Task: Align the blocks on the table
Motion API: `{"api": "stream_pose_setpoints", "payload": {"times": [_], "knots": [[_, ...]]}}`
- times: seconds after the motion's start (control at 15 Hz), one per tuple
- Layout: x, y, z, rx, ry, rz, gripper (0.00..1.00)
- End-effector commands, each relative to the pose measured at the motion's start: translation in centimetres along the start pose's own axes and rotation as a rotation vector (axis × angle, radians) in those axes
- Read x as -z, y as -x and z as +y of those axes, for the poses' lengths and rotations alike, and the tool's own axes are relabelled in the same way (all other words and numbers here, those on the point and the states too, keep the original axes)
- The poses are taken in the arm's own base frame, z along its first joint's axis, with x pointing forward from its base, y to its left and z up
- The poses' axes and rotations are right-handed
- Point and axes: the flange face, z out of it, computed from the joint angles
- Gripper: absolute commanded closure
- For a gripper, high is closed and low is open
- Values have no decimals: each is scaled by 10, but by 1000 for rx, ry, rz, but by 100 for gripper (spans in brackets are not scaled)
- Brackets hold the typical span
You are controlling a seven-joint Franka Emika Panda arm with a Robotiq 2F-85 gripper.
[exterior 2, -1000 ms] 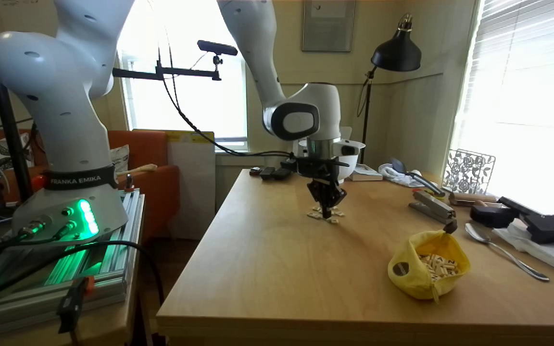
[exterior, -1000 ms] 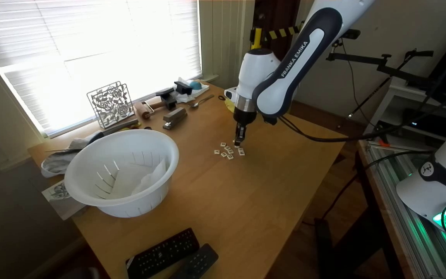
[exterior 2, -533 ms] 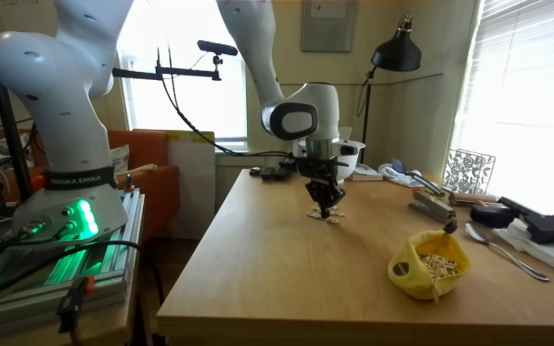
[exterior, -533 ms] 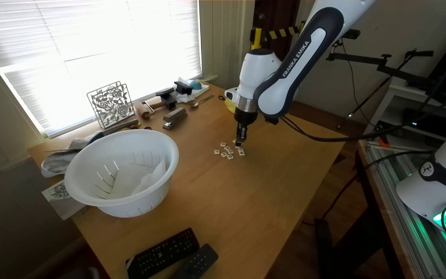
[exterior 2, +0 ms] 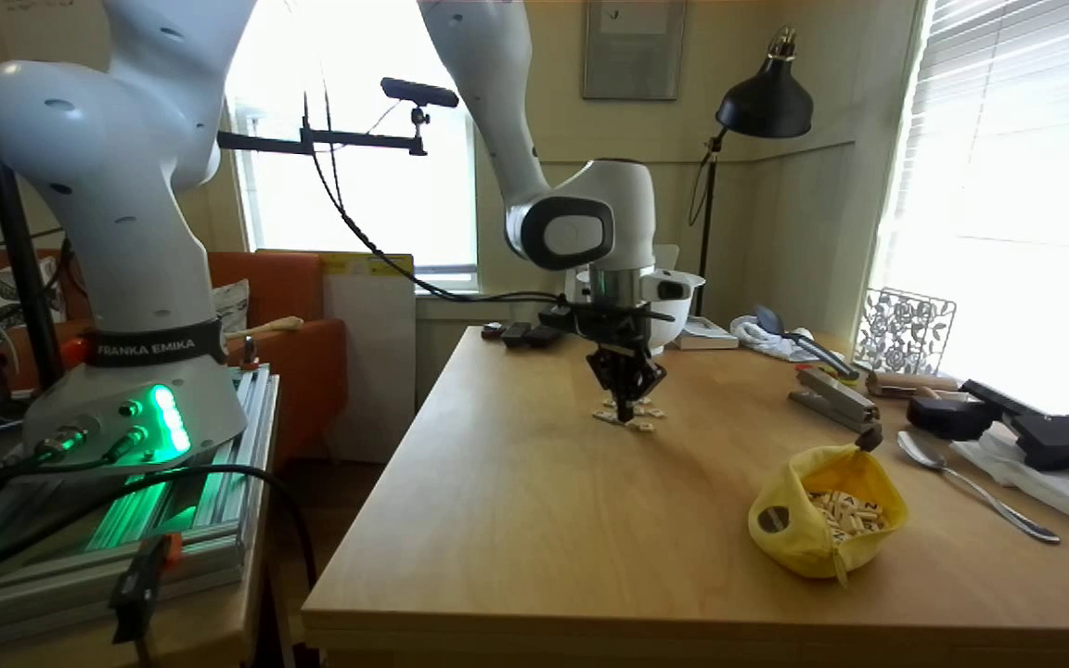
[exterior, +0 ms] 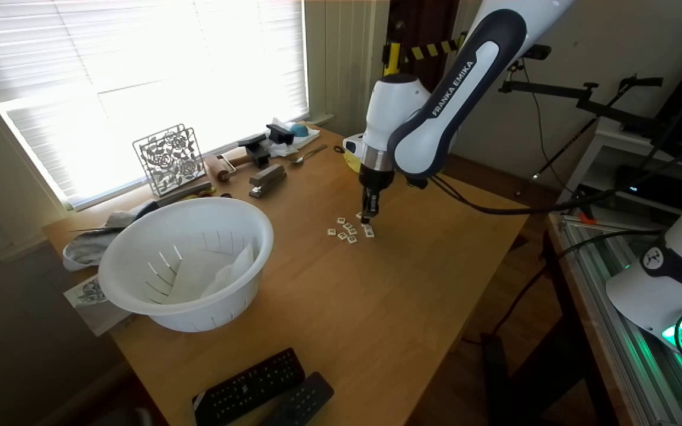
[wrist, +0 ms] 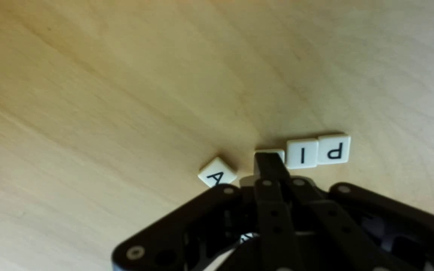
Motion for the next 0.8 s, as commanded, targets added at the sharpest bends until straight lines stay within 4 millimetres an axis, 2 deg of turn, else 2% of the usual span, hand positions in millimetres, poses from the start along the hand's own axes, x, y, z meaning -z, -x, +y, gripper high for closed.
{"api": "stream_pose_setpoints", "payload": {"times": [0.0, 0.73], "knots": [[-8, 15, -4, 30, -22, -38, 100], [-7, 19, -5, 36, -24, -44, 100]]}}
